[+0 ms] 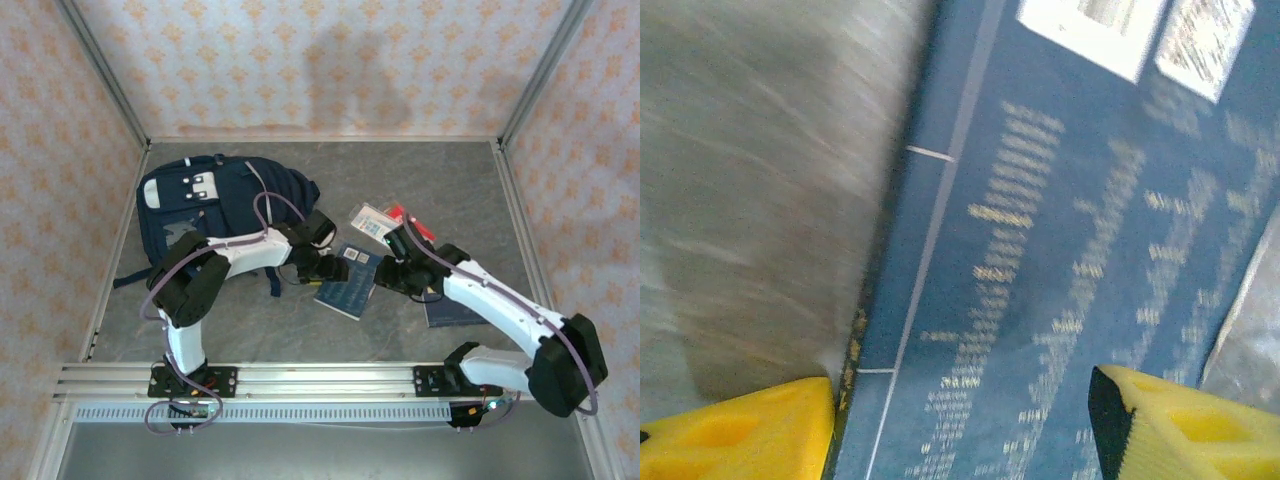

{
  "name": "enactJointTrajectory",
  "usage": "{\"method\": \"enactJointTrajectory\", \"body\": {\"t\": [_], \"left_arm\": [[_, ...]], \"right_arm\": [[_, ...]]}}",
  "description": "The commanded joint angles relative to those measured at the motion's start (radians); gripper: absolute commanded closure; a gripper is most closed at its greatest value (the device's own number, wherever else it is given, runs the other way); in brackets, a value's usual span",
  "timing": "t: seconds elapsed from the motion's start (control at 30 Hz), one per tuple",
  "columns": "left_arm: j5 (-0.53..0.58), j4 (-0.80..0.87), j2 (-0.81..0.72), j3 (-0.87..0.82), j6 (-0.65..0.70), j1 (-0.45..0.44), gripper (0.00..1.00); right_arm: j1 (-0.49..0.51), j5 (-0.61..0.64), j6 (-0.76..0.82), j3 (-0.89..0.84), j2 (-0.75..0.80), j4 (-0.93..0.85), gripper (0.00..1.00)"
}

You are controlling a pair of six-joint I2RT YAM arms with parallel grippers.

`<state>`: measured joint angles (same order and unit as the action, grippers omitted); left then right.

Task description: Pack the student bag

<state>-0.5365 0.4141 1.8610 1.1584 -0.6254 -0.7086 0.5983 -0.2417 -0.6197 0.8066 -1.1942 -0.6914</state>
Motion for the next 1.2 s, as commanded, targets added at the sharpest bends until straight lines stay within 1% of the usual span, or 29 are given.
{"method": "enactJointTrajectory", "body": {"t": [0.0, 0.1, 0.2, 0.3, 0.43, 0.53, 0.7, 0.77, 0.97, 1.17], "left_arm": [[-0.089, 0.003, 0.0, -0.008, -0.023, -0.038, 0.32], [-0.082, -0.005, -0.02, -0.036, -0.025, -0.042, 0.32], [-0.057, -0.025, -0.05, -0.048, -0.02, -0.039, 0.33], [-0.042, -0.047, -0.06, -0.041, -0.012, -0.04, 0.38], [0.004, -0.049, -0.055, -0.02, 0.004, -0.029, 0.4], [0.005, -0.069, -0.038, -0.018, 0.001, -0.013, 0.42], [-0.004, -0.072, 0.003, 0.011, 0.009, 0.0, 0.44], [-0.008, -0.072, 0.02, 0.019, 0.009, 0.003, 0.44], [-0.036, -0.089, 0.077, 0.033, -0.012, 0.003, 0.47], [-0.059, -0.099, 0.099, 0.041, -0.02, 0.001, 0.49]], "right_arm": [[-0.019, 0.001, 0.022, 0.016, -0.08, 0.003, 0.61], [-0.042, 0.006, 0.031, 0.041, -0.141, -0.02, 0.54], [-0.062, 0.012, 0.05, 0.048, -0.185, -0.001, 0.47], [-0.072, 0.003, 0.073, 0.043, -0.228, 0.04, 0.46], [-0.082, -0.011, 0.095, 0.045, -0.277, 0.092, 0.46], [-0.1, -0.05, 0.112, 0.025, -0.299, 0.172, 0.48], [-0.129, -0.124, 0.12, 0.01, -0.34, 0.259, 0.57], [-0.13, -0.144, 0.121, 0.007, -0.355, 0.278, 0.59], [-0.131, -0.191, 0.104, -0.012, -0.404, 0.326, 0.61], [-0.13, -0.236, 0.099, -0.035, -0.414, 0.352, 0.62]]}}
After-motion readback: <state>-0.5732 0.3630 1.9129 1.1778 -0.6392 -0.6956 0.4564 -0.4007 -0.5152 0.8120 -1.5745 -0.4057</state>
